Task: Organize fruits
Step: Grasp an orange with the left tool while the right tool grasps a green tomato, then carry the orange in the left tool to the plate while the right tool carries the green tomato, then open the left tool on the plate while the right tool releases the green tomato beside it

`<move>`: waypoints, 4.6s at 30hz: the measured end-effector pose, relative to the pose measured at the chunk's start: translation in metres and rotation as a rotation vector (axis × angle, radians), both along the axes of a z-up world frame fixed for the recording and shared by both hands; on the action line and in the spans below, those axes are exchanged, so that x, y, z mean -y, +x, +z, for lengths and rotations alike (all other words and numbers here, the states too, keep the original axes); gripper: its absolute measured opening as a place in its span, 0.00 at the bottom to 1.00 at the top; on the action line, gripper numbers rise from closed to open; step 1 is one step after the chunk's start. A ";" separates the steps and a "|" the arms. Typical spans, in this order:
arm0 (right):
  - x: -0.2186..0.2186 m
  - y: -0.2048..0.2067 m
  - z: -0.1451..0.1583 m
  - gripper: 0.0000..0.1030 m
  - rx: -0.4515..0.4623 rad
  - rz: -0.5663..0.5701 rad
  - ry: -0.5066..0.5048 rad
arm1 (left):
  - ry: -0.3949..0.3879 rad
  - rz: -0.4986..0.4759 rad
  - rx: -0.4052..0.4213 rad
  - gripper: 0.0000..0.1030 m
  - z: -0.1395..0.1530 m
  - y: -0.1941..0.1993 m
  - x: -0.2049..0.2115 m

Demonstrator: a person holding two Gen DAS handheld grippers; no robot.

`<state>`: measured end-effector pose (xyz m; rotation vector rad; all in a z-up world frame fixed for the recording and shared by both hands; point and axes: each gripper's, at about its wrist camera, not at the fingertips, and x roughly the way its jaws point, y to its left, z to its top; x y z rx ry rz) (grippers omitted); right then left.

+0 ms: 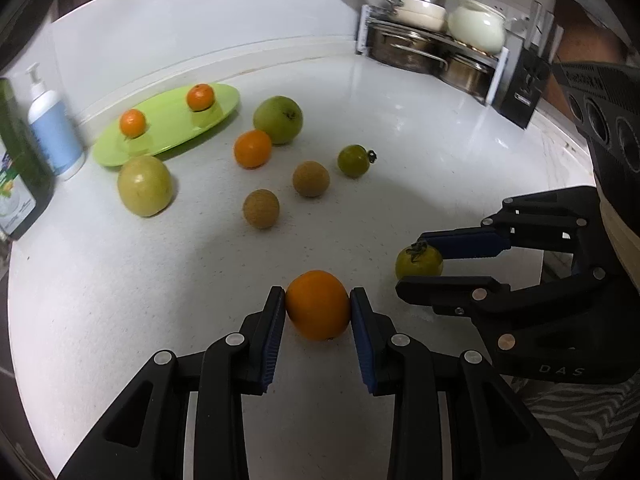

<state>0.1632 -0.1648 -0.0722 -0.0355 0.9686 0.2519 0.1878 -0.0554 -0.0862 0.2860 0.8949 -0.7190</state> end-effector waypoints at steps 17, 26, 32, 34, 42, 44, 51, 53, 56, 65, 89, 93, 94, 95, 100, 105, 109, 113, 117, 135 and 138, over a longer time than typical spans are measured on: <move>0.007 0.005 0.034 0.31 0.095 0.041 0.018 | -0.047 0.185 0.078 0.32 0.039 -0.009 -0.012; 0.006 0.012 0.059 0.31 0.176 0.065 0.036 | -0.068 0.278 0.137 0.32 0.065 -0.008 -0.020; 0.002 0.020 0.078 0.31 0.236 0.085 0.049 | -0.067 0.340 0.173 0.32 0.084 -0.003 -0.027; 0.001 0.023 0.083 0.31 0.252 0.091 0.052 | -0.063 0.358 0.191 0.32 0.089 -0.003 -0.031; -0.003 0.041 0.105 0.31 0.322 0.098 0.059 | -0.084 0.411 0.234 0.32 0.113 0.011 -0.040; -0.003 0.047 0.110 0.31 0.330 0.098 0.057 | -0.088 0.417 0.246 0.32 0.118 0.016 -0.042; -0.002 0.073 0.122 0.31 0.353 0.082 0.035 | -0.084 0.423 0.282 0.32 0.131 0.038 -0.042; -0.001 0.081 0.124 0.31 0.353 0.081 0.033 | -0.088 0.425 0.283 0.32 0.133 0.047 -0.041; -0.001 0.093 0.127 0.31 0.345 0.083 0.046 | -0.092 0.425 0.284 0.32 0.137 0.061 -0.041; -0.003 0.133 0.125 0.31 0.318 0.084 0.042 | -0.078 0.419 0.285 0.32 0.138 0.103 -0.037; -0.006 0.267 0.064 0.31 0.083 0.076 0.003 | -0.007 0.433 0.104 0.32 0.078 0.233 -0.025; -0.004 0.282 0.048 0.31 0.036 0.071 -0.010 | 0.014 0.426 0.066 0.32 0.062 0.249 -0.022; -0.004 0.285 0.044 0.31 0.025 0.071 -0.012 | 0.018 0.423 0.059 0.32 0.060 0.252 -0.019; -0.004 0.287 0.041 0.31 0.018 0.072 -0.013 | 0.025 0.419 0.043 0.32 0.055 0.255 -0.018; -0.005 0.299 0.027 0.31 -0.028 0.073 -0.024 | 0.034 0.420 -0.003 0.32 0.041 0.267 -0.015; -0.008 0.308 0.018 0.31 -0.053 0.076 -0.027 | 0.059 0.412 -0.019 0.32 0.031 0.273 -0.013; -0.010 0.309 0.015 0.31 -0.061 0.084 -0.028 | 0.067 0.404 -0.029 0.32 0.025 0.276 -0.011; -0.011 0.310 0.015 0.31 -0.060 0.089 -0.031 | 0.061 0.408 -0.026 0.32 0.025 0.276 -0.012; -0.010 0.309 0.017 0.31 -0.046 0.085 -0.031 | 0.066 0.416 -0.012 0.33 0.029 0.274 -0.013; 0.007 0.242 0.079 0.41 0.135 0.049 0.005 | -0.012 0.475 0.140 0.45 0.096 0.203 -0.026; 0.012 0.226 0.090 0.46 0.170 0.032 0.019 | -0.032 0.474 0.165 0.47 0.108 0.182 -0.029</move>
